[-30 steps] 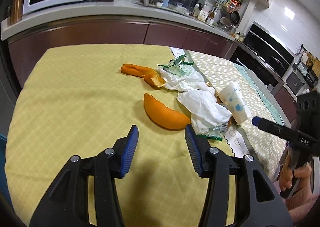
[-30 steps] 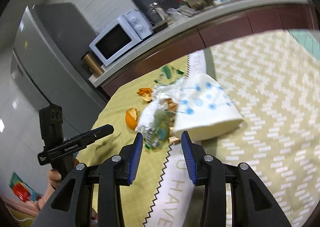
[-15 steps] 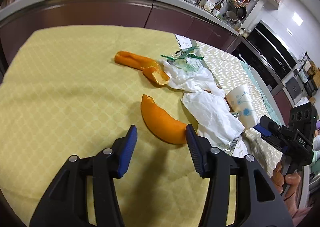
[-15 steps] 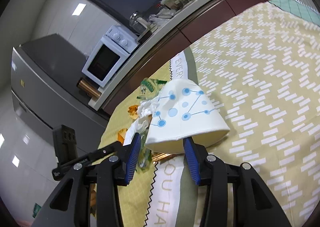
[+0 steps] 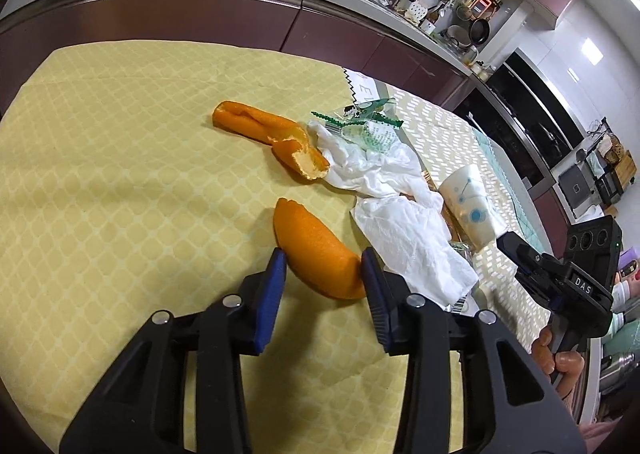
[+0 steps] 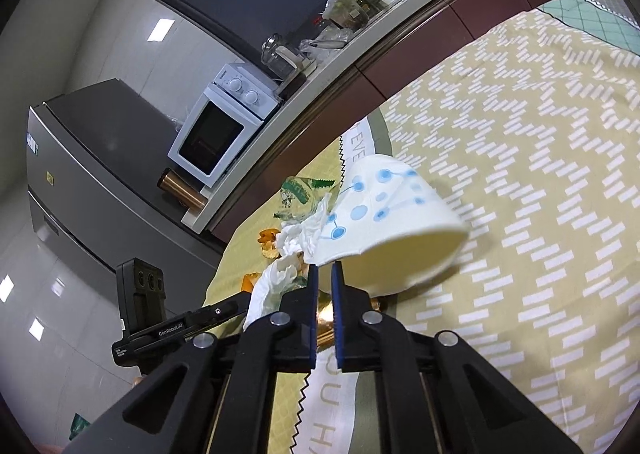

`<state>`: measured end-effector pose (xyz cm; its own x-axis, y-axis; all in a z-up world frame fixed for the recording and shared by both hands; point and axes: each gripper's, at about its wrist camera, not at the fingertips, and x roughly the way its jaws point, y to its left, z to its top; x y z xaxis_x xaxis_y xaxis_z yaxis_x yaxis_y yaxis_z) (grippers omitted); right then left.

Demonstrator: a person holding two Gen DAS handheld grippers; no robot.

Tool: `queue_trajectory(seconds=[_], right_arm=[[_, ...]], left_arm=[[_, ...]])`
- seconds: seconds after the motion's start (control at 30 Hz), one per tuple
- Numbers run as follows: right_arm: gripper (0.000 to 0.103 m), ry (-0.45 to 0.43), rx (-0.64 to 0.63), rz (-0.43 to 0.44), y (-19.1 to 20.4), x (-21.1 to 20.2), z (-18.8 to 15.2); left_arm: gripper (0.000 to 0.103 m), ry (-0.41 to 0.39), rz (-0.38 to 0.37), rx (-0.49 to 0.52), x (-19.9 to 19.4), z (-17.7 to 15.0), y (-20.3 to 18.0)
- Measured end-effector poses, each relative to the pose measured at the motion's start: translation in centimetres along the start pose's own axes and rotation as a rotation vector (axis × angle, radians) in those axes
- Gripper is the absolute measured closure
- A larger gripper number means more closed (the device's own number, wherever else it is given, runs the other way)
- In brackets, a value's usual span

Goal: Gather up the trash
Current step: 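Grasp the orange peel with the left tool while the right tool grasps the dotted paper cup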

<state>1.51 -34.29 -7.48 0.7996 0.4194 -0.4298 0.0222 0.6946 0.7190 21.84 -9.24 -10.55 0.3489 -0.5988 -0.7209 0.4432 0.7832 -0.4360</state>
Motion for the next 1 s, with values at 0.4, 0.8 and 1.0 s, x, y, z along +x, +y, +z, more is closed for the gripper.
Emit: queue_trajectory(seconds=[0.4, 0.8, 1.0], right_arm=[[0.075, 0.002, 0.050, 0.021, -0.8, 0.1, 0.3], [0.067, -0.036, 0.200, 0.084, -3.0, 0.3, 0.5], [0.097, -0.037, 0.157, 0.084, -2.1, 0.5, 0.7]], left_arm=[[0.074, -0.008, 0.010, 0.015, 0.2, -0.2, -0.5], [0.078, -0.038, 0.018, 0.026, -0.5, -0.9, -0.7], [0.081, -0.045, 0.008, 0.031, -1.1, -1.3, -0.7]])
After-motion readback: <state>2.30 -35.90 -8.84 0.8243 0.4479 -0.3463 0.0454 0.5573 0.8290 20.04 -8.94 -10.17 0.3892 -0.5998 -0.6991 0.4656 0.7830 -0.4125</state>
